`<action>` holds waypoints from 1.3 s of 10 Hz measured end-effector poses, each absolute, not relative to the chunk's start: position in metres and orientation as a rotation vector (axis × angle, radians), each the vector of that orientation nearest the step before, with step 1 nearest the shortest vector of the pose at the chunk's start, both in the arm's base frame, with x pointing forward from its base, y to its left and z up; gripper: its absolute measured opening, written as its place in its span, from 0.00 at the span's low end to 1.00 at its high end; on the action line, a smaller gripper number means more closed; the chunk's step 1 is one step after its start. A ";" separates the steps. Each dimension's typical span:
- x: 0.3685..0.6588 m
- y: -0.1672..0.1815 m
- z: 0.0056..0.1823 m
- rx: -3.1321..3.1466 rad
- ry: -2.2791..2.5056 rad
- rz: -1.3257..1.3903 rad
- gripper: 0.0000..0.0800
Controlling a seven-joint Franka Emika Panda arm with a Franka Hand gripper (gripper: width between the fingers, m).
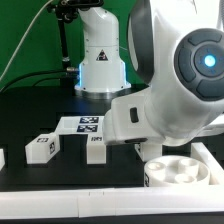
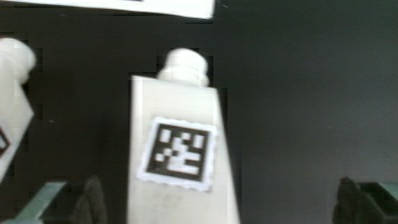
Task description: Assemble stool
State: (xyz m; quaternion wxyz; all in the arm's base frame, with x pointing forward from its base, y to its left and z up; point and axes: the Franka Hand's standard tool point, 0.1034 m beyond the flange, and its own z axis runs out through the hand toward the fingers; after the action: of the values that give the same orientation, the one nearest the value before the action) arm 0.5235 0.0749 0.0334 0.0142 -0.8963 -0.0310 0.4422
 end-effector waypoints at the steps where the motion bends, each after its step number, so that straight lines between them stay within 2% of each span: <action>1: 0.525 0.072 0.031 -2.787 -0.110 1.401 0.81; 6: 0.523 0.075 0.024 -2.797 -0.095 1.412 0.81; 9: 0.508 0.075 0.012 -2.789 -0.132 1.468 0.81; 12: 0.507 0.075 0.012 -2.782 -0.140 1.469 0.78; 13: 0.507 0.075 0.012 -2.782 -0.140 1.469 0.56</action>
Offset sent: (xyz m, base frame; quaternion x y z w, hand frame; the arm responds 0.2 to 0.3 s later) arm 0.0000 0.0000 0.0000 0.0000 0.0000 0.0000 1.0000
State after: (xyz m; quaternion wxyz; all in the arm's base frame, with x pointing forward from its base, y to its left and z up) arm 0.5073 0.0752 0.0116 -0.0038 -0.8835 -0.0444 0.4664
